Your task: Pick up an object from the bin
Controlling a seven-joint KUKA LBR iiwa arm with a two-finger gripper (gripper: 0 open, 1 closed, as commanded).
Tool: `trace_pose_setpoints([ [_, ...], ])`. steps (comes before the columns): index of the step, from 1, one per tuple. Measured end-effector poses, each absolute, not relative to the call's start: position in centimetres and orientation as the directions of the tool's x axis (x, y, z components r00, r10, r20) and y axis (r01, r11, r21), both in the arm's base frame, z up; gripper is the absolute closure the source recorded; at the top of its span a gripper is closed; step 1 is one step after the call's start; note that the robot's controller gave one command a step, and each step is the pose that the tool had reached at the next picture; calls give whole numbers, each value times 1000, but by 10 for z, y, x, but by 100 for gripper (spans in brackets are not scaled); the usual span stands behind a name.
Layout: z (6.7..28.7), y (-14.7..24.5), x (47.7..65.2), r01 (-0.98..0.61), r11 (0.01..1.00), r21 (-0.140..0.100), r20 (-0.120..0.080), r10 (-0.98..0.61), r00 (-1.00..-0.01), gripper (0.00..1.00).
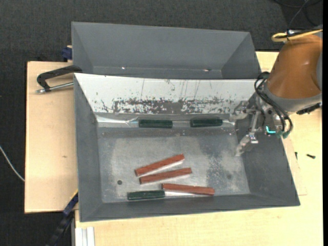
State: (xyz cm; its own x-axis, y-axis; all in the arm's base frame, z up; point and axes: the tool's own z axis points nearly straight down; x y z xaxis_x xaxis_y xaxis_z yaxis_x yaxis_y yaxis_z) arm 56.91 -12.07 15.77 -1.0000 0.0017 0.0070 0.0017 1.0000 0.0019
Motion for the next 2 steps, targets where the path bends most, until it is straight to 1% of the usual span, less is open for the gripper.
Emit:
trace_pose_setpoints([
  [1, 162, -120, 571, 0, 1000, 0, -1, 0, -1000, 0],
  [2, 128, -83, 595, 34, 999, 0, -4, 34, -999, 0],
])
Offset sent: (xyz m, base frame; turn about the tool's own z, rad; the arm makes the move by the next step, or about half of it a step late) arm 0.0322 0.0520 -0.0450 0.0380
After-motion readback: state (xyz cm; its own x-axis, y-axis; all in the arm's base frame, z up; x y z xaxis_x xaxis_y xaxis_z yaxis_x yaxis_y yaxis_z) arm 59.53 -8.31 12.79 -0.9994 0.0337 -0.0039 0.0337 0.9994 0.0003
